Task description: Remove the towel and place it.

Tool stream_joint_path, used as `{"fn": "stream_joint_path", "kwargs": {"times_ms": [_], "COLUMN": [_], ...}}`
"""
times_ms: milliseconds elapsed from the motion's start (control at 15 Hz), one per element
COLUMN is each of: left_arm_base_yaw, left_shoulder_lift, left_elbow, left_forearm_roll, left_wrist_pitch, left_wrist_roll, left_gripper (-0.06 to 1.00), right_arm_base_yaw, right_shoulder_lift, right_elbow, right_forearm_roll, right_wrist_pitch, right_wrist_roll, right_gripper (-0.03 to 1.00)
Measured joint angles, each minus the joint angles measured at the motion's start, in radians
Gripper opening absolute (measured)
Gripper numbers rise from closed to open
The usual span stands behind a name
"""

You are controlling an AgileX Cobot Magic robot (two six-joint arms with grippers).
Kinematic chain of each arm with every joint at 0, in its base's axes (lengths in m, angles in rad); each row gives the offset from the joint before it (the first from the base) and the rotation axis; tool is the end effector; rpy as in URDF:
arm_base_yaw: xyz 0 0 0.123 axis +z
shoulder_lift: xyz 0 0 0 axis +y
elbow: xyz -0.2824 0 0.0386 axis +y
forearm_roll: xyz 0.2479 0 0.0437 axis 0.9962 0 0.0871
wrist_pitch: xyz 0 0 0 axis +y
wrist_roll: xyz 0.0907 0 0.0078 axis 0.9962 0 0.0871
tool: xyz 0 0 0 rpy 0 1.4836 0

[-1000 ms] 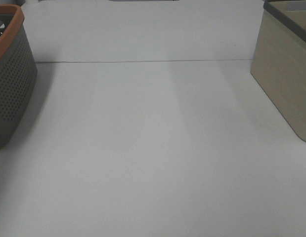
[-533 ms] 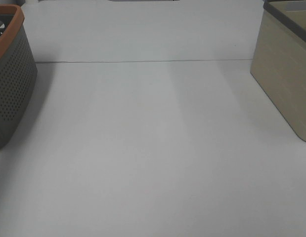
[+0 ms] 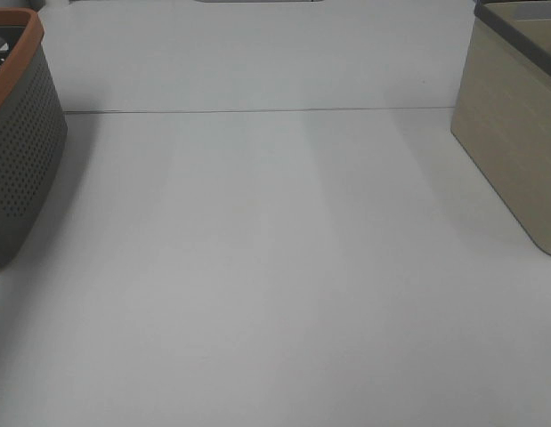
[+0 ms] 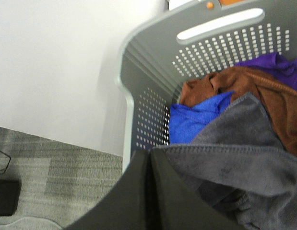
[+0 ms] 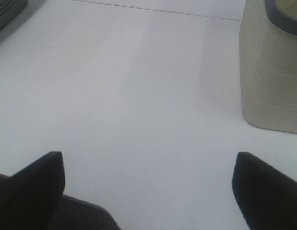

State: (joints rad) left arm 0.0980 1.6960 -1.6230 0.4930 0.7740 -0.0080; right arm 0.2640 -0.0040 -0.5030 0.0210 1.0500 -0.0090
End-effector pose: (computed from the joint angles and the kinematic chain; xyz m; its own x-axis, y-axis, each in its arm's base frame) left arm 0.3850 0.0682 0.3687 -0.7190 0.2623 -0.6436 -0.0986 0.8782 0.4681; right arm -0.0056 0.0002 0.2789 -0.4253 -0.1134 -0.8979 -0.2761 0.9611 0.0093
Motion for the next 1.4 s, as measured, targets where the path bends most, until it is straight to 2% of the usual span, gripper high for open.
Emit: {"fn": "stream_joint_path", "kwargs": {"times_ms": [600, 1000, 1133, 1400], "left_arm_base_yaw": [0.0, -0.008, -0.042, -0.224], "left_shoulder_lift": [-0.176, -0.181, -0.181, -0.181], "left_elbow": [-0.042, -0.177, -0.201, -0.24], "left_forearm_roll": [-0.146, -0.372, -0.383, -0.391], "left_wrist_pitch": [-0.256, -0.469, -0.52, -0.656], "left_wrist_roll": [-0.023, -0.025, -0.023, -0.023], "left_gripper": [0.0, 0.0, 0.0, 0.0], "right_arm_base_yaw": [0.0, 0.0, 0.0, 0.0], "right_shoulder_lift": [0.0, 0.0, 0.0, 0.0], "right_elbow": [0.0, 0.0, 0.0, 0.0], "right_forearm_roll": [0.0, 0.0, 0.0, 0.0], "right_wrist_pitch": [0.0, 0.0, 0.0, 0.0], "right_wrist_roll": [0.0, 0.0, 0.0, 0.0], "right_gripper": [0.92, 0.92, 0.92, 0.92]}}
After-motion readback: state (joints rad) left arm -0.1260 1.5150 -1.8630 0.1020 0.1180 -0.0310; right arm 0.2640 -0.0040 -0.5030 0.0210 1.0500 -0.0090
